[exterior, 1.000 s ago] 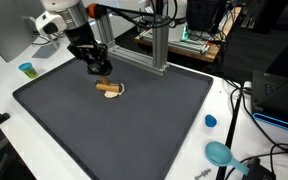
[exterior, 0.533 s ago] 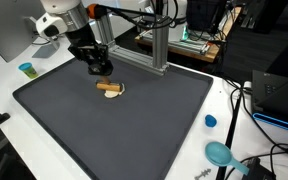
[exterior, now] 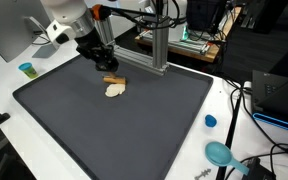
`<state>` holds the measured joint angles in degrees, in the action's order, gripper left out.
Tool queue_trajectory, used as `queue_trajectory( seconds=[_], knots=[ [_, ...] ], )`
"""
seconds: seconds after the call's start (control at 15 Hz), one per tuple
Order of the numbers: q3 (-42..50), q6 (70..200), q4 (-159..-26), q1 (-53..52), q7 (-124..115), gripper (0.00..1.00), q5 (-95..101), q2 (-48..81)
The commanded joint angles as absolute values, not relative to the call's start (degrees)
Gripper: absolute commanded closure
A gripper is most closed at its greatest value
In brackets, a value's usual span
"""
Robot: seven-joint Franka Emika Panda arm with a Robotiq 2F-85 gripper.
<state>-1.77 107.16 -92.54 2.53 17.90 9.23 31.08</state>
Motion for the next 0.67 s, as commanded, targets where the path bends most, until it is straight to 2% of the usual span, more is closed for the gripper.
queue_trajectory(
  seconds=[0.0,0.4,0.6],
  knots=[
    [-1.51,106.55,-94.72,1.20,14.66,0.78,9.85,33.76],
    [-2.79,107.29,-99.18,2.80,14.66,0.78,4.39,21.43],
    [-3.24,114.25,-106.15,2.29,13.76,0.78,0.15,12.80]
  ],
)
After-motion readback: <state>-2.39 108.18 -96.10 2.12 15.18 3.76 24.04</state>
